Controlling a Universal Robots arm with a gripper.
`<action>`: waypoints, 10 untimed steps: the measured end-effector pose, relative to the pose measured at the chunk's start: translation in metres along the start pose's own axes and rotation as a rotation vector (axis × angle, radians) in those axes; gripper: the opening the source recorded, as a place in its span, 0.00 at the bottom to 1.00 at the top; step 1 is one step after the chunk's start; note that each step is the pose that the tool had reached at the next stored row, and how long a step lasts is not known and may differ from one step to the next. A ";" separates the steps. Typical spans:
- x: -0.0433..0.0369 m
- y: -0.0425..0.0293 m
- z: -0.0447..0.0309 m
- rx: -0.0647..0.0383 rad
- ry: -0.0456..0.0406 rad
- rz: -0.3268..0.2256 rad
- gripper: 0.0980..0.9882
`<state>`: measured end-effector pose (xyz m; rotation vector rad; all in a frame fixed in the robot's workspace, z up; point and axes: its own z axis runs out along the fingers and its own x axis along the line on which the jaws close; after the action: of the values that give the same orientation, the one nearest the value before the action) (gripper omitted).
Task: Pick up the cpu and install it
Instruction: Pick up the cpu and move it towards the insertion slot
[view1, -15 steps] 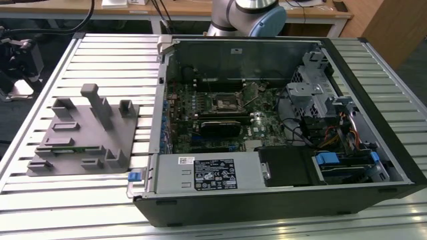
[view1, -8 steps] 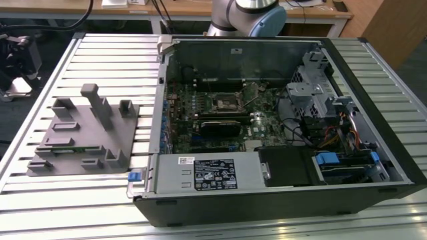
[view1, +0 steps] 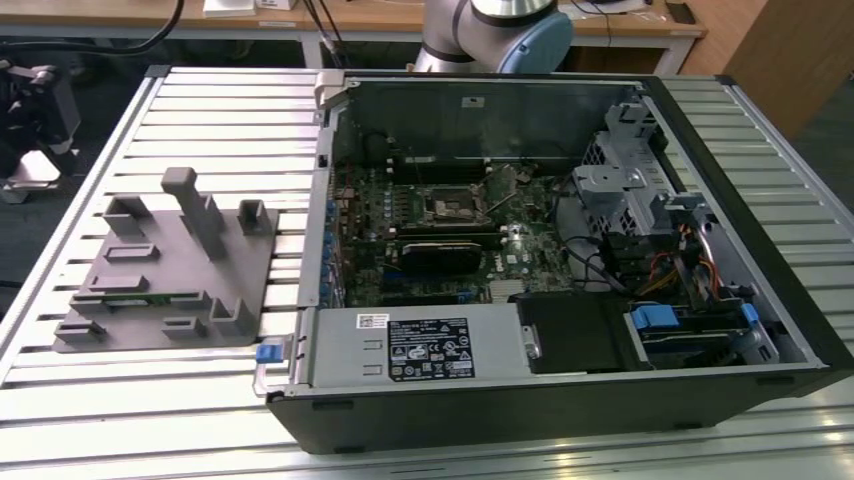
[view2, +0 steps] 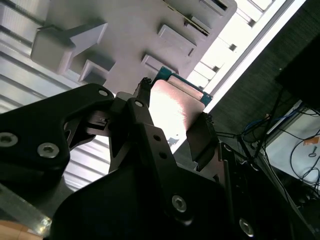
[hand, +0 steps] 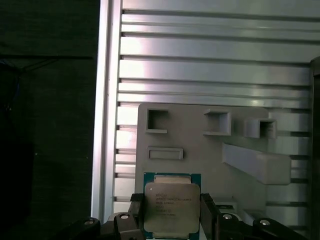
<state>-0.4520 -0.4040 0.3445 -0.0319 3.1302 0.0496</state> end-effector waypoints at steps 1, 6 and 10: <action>0.0000 0.0000 -0.0006 0.000 0.0000 0.000 0.50; -0.0001 0.0002 -0.0042 0.000 0.0001 0.000 0.50; -0.0001 0.0004 -0.0084 0.000 0.0001 0.000 0.50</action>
<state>-0.4520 -0.4038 0.3529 -0.0317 3.1303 0.0496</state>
